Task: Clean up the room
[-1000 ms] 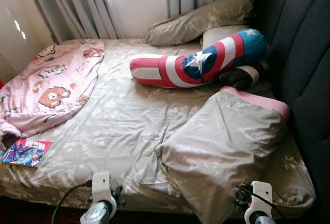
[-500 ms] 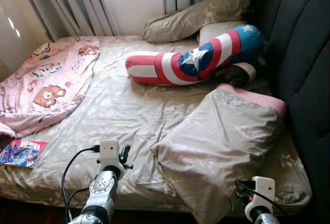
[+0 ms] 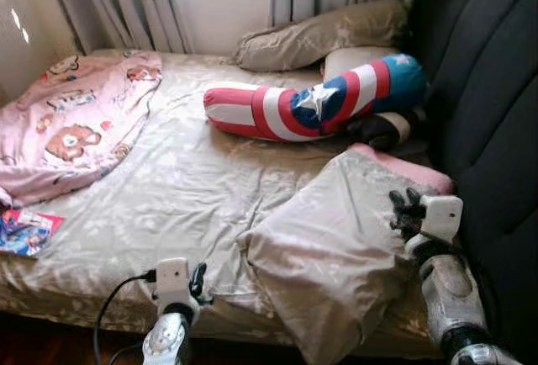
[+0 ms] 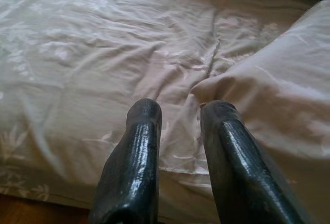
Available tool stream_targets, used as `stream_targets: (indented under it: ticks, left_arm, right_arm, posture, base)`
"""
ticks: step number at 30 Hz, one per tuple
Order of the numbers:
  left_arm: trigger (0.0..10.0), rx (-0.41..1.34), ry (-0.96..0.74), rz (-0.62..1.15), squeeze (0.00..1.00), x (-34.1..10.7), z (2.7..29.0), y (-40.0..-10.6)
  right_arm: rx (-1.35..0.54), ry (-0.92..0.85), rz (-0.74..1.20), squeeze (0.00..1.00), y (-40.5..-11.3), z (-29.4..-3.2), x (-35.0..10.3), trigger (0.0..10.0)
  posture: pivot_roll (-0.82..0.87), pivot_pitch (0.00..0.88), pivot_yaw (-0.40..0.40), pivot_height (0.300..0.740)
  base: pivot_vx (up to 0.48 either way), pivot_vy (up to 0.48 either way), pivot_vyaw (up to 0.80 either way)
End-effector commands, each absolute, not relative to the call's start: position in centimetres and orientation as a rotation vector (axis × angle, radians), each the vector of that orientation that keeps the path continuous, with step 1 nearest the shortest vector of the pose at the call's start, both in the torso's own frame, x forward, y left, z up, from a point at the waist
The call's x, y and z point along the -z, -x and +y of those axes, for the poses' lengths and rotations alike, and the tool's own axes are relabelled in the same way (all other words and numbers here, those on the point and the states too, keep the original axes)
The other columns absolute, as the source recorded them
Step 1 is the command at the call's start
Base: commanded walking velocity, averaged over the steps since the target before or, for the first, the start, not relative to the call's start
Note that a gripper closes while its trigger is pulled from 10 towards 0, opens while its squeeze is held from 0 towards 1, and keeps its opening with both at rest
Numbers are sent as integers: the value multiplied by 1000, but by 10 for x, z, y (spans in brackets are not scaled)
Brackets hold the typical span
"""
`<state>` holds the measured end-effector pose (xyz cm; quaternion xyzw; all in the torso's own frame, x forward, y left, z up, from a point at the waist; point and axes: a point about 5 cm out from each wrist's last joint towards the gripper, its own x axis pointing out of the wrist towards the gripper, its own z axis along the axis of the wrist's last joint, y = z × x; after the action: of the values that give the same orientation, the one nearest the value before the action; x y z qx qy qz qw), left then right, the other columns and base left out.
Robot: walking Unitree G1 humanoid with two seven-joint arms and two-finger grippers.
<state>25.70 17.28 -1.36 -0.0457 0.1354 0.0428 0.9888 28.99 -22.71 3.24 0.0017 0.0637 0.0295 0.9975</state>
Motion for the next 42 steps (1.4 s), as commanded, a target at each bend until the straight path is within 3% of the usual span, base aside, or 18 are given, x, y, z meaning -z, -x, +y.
stream_targets:
  ticks: [1, 6, 15, 25, 42]
  left_arm:
    - [10000, -84, 105, 219, 0, 6, 168, -262]
    - [10000, -42, 64, 197, 0, 4, 166, -261]
    - [10000, -58, 0, 121, 0, -4, 189, -244]
    - [10000, -50, -14, 101, 0, -14, 191, -248]
    - [10000, -23, -15, 93, 0, -23, 192, -251]
  right_arm:
    - [-57, 2, 123, 0, -294, -233, -38, 10000]
    - [-45, -10, 139, 0, -293, -229, -34, 10000]
    - [-70, -58, 182, 0, -265, -203, -7, 10000]
    - [-62, -62, 124, 0, -273, -204, -20, 10000]
    - [-26, -83, 128, 0, -268, -200, -17, 10000]
  posture:
    - [-61, 0, -46, 740]
    - [-47, 0, -31, 740]
    - [-7, 0, 8, 740]
    - [3, 0, 19, 740]
    - [-20, 0, 66, 740]
  base:
    - [0, 0, 0]
    - [0, 0, 0]
    - [0, 0, 0]
    - [0, 0, 0]
    - [0, 257, 0]
